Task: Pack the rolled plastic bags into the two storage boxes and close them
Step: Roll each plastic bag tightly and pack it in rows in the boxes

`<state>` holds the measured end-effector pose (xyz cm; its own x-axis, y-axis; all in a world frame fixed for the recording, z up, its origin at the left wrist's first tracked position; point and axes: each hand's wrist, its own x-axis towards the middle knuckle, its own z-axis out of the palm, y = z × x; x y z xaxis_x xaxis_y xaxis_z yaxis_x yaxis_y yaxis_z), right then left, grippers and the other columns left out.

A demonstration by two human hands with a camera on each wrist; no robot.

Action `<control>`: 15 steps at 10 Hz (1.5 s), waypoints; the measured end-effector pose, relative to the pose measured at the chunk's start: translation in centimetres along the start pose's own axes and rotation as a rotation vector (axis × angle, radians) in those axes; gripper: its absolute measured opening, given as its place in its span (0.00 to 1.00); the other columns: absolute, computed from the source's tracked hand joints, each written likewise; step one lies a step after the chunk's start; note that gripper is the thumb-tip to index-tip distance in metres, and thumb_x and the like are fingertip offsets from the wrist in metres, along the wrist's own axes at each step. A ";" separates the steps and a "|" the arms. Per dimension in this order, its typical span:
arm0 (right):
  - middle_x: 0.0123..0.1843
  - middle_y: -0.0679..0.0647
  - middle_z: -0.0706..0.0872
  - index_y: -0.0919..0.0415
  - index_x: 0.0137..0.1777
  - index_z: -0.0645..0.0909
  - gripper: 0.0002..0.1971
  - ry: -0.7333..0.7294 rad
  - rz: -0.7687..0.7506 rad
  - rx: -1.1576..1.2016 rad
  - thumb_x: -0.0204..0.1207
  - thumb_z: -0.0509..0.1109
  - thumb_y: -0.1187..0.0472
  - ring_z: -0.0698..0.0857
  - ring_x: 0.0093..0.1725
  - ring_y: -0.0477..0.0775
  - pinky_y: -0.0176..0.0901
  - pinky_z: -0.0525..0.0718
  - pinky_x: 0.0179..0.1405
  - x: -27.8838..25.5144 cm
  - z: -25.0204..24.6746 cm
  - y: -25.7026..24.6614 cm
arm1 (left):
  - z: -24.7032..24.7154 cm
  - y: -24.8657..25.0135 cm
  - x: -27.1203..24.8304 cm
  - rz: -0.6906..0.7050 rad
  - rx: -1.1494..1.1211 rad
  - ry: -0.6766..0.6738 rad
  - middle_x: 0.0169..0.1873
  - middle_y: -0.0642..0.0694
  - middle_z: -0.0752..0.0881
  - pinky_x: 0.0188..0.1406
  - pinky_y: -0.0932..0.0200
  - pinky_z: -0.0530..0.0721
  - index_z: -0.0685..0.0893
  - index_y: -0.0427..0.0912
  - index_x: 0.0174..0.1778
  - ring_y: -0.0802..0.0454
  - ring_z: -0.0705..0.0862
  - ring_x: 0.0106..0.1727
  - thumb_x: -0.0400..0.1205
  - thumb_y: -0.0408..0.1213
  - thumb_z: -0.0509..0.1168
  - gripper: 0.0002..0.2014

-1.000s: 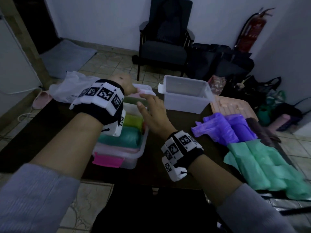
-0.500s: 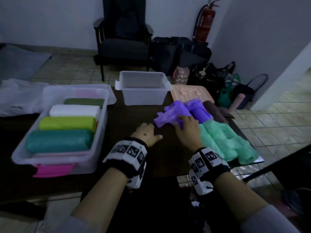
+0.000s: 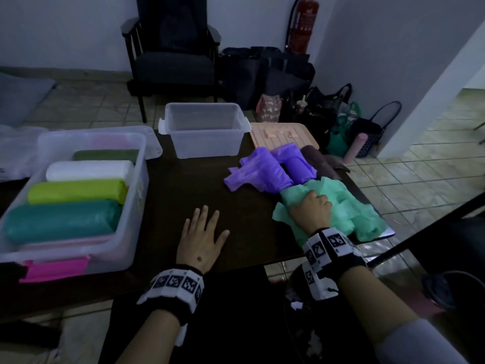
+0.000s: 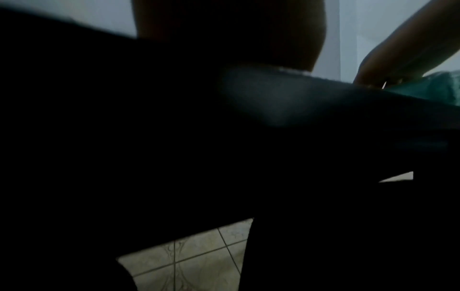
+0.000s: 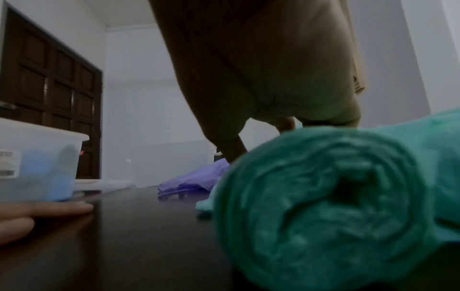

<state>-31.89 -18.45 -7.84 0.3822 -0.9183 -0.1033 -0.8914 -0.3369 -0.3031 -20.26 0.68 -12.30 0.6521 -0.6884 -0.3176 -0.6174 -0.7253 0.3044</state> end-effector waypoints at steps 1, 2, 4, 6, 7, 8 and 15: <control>0.69 0.68 0.71 0.70 0.69 0.67 0.27 -0.001 -0.050 -0.035 0.77 0.66 0.53 0.71 0.68 0.69 0.53 0.70 0.65 -0.7 0.4 -0.2 | 0.4 -0.3 -0.2 0.016 -0.014 0.042 0.83 0.48 0.44 0.81 0.51 0.40 0.48 0.53 0.83 0.51 0.41 0.83 0.85 0.58 0.42 0.30; 0.67 0.67 0.71 0.68 0.68 0.68 0.24 0.029 -0.137 -0.088 0.77 0.64 0.53 0.72 0.65 0.68 0.53 0.72 0.63 -2.0 1.1 -0.4 | 0.6 -0.4 -0.3 0.021 -0.019 0.060 0.83 0.49 0.44 0.81 0.52 0.40 0.48 0.52 0.83 0.52 0.41 0.83 0.86 0.57 0.42 0.29; 0.67 0.62 0.70 0.60 0.72 0.66 0.30 -0.038 -0.297 -0.030 0.74 0.71 0.50 0.71 0.66 0.66 0.53 0.71 0.65 -3.5 1.6 -1.1 | 0.6 -0.4 -0.5 0.031 -0.024 0.084 0.83 0.49 0.44 0.81 0.52 0.40 0.49 0.52 0.83 0.53 0.41 0.83 0.86 0.55 0.43 0.28; 0.65 0.63 0.72 0.66 0.66 0.69 0.31 -0.048 -0.273 0.253 0.69 0.77 0.52 0.73 0.66 0.63 0.48 0.69 0.66 -3.2 1.4 -1.3 | 0.5 -0.5 -0.6 0.042 -0.037 0.087 0.83 0.49 0.44 0.81 0.52 0.41 0.49 0.52 0.83 0.53 0.41 0.83 0.87 0.55 0.43 0.28; 0.67 0.65 0.71 0.66 0.68 0.66 0.35 -0.144 -0.165 0.054 0.69 0.76 0.47 0.73 0.68 0.67 0.54 0.73 0.65 -3.1 1.5 -1.2 | 0.7 -0.6 -0.5 0.046 -0.043 0.102 0.83 0.49 0.45 0.81 0.53 0.40 0.49 0.52 0.83 0.53 0.41 0.83 0.86 0.55 0.43 0.28; 0.69 0.65 0.72 0.67 0.70 0.66 0.38 -0.232 -0.102 -0.011 0.66 0.78 0.48 0.74 0.68 0.66 0.55 0.75 0.66 -2.6 1.6 -1.2 | 0.8 -0.6 -0.5 0.049 -0.047 0.108 0.83 0.49 0.45 0.81 0.53 0.40 0.49 0.52 0.83 0.53 0.41 0.83 0.86 0.55 0.43 0.28; 0.57 0.54 0.78 0.62 0.68 0.68 0.33 0.008 -0.666 0.254 0.67 0.79 0.56 0.76 0.53 0.52 0.37 0.68 0.43 -2.9 -8.1 -12.2 | 0.7 -0.8 -0.5 0.078 -0.062 0.092 0.83 0.48 0.45 0.81 0.52 0.40 0.50 0.51 0.83 0.51 0.41 0.83 0.87 0.54 0.42 0.28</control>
<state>-24.04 -13.37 3.80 0.8232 -0.5358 0.1877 -0.3841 -0.7691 -0.5108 -20.39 1.61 -13.02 0.6426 -0.7376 -0.2075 -0.6412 -0.6659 0.3812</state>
